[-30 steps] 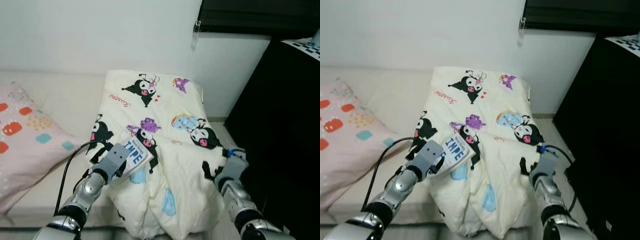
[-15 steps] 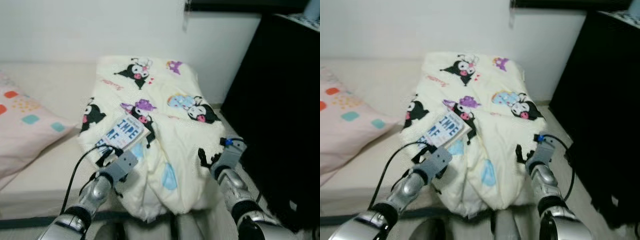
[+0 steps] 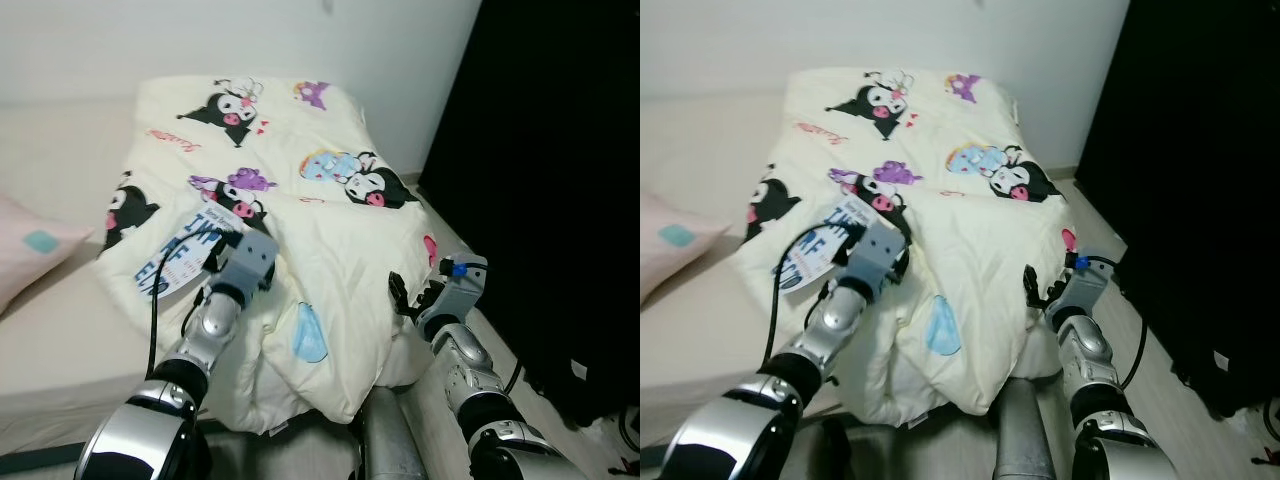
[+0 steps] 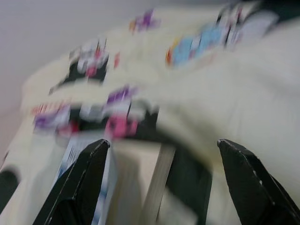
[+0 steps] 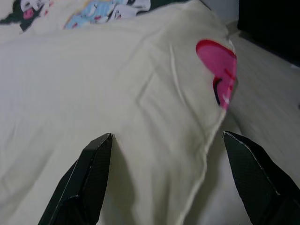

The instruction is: Clean up the room

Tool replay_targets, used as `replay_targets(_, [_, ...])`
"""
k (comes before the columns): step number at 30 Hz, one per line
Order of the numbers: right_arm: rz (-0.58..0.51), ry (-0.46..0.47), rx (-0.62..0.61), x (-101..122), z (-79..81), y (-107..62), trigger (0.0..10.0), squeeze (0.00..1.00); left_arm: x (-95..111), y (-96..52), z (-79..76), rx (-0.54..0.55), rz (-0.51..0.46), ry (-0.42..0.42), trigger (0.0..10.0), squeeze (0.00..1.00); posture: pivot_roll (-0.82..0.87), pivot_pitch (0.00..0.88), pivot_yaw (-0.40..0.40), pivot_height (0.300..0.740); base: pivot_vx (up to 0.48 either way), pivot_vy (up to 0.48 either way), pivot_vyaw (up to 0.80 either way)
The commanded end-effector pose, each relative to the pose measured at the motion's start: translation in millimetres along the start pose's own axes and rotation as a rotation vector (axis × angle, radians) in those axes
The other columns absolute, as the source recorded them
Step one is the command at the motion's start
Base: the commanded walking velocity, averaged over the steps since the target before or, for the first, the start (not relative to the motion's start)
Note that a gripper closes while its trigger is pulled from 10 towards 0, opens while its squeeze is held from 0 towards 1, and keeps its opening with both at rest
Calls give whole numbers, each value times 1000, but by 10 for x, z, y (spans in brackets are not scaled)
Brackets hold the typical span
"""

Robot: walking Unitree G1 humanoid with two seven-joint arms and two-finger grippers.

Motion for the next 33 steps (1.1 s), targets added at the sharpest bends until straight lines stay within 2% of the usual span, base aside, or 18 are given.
replay_targets(1, [-6,14,8,-26,29,-18,10000,0,84,21,39,-1,-45,21,10000,0,-235,185,-20,521,0,0,0])
replay_targets(3, [-4,12,7,-31,42,-14,10000,0,78,17,44,-7,-49,54,10000,0,-235,185,-20,521,0,0,0])
replay_targets(5, [3,8,3,-59,37,-24,10000,0,-3,-35,-62,-41,-27,120,10000,0,-234,188,-20,521,0,0,0])
replay_targets(7, [5,6,0,-72,14,-41,10000,0,-109,-98,-104,-39,5,162,10000,0,-235,192,-16,521,0,0,0])
replay_targets(12, [2,7,2,-58,-8,-53,10000,0,-227,-140,-35,-2,50,197,10000,0,-235,193,-15,521,0,0,0])
replay_targets(14, [1,10,2,-39,-29,-61,10000,0,-330,-169,5,-2,87,269,10000,0,-230,187,-12,521,0,0,0])
replay_targets(15, [1,10,2,-39,-29,-61,10000,0,-330,-169,5,-2,87,269,10000,0,-230,187,-12,521,0,0,0])
replay_targets(17, [5,8,-3,-34,-40,-57,10000,0,-426,-189,75,7,128,324,10000,0,-230,188,-12,521,0,0,0])
replay_targets(23, [13,1,-14,-49,-37,-47,10000,0,-556,-248,80,2,186,335,10000,0,-227,187,-10,521,0,0,0])
replay_targets(28, [13,1,-16,-51,-23,-42,10000,0,-572,-264,52,-2,193,348,10000,0,-229,186,-9,521,0,0,0])
replay_targets(33, [9,0,-15,-41,-1,-37,10000,0,-559,-261,43,22,198,320,10000,0,-231,185,-10,521,0,0,0])
Point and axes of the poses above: a point about 5 cm out from each wrist's last joint towards the gripper, its own y axis pointing out of the wrist towards the gripper, its own x axis along the axis of the wrist's last joint, z = x × y, the point moved 6 cm from there along y, pointing out of the wrist towards the gripper, and after that the axes turned 8 degrees about y, right-handed, at the moved point
